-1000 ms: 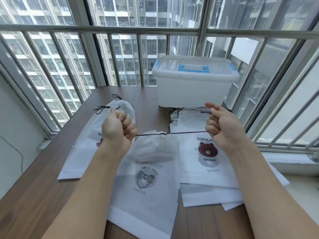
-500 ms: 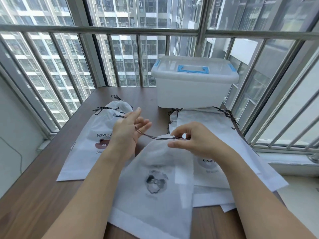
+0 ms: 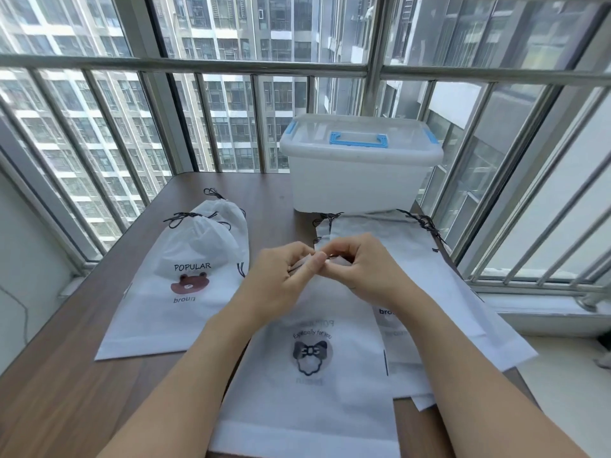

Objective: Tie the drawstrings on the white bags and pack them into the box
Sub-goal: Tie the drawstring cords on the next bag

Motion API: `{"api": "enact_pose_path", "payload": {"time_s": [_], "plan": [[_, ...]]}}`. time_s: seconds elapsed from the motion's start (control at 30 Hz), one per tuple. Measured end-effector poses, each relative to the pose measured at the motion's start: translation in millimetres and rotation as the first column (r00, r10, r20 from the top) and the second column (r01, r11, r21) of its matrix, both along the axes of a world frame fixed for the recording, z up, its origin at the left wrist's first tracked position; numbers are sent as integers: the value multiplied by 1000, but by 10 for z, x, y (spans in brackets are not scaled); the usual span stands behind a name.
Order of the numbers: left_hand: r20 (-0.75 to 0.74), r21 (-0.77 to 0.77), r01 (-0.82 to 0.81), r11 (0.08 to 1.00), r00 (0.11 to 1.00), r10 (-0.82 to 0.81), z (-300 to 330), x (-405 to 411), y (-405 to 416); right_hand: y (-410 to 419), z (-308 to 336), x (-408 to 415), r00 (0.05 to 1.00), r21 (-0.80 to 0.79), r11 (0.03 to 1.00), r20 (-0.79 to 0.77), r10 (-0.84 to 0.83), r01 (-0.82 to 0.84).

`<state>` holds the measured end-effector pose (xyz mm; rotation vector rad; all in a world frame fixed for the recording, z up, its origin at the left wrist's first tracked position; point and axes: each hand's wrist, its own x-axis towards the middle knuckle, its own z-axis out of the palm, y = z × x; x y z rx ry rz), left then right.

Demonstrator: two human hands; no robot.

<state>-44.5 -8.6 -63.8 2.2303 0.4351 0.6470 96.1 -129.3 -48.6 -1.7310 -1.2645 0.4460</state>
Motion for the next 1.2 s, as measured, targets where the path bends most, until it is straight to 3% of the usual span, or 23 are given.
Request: {"api": "enact_pose_path", "payload": {"time_s": [0.17,0.3,0.5,0.57,0.63,0.7,0.77,0.83,0.93,0.97,1.1,1.17,1.2], "plan": [[28,-12,-69,998,997,69,34,-26,49,-51,39,-7,968,-10,989,209,-141,146],[49,-109,-71,991,996,76,148,-72,15,-61,111,67,990,-37,991,-50,-129,127],[58,-108,-136,985,988,143,138,-83,43,-82,77,191,977,-94,995,-209,-36,17],[57,-80,-177,981,982,182,112,-76,51,-54,27,206,987,-88,986,-56,-150,145],[38,-22,-225,974,974,225,93,-67,53,-28,-14,202,927,-32,957,257,-272,289],[46,49,-271,961,962,268,89,-53,54,-16,-28,192,874,56,945,365,-320,323],[95,106,-281,954,958,272,88,-47,62,-14,-6,173,921,90,952,241,-305,292],[130,102,-234,967,967,220,82,-43,76,0,9,113,968,89,964,9,-251,250],[206,-136,-67,988,974,94,102,-31,62,42,-3,46,871,59,966,-449,-201,253],[253,-253,14,967,966,52,125,-19,41,46,-14,38,828,34,968,-527,-194,248],[359,-590,293,752,930,-80,198,3,-67,62,-26,-3,899,-74,972,-370,-234,223],[376,-688,316,653,925,-52,186,14,-98,69,-24,-25,923,-81,972,-305,-236,222],[365,-699,292,653,931,-25,176,24,-101,61,-17,-24,931,-77,973,-284,-230,217]]}}
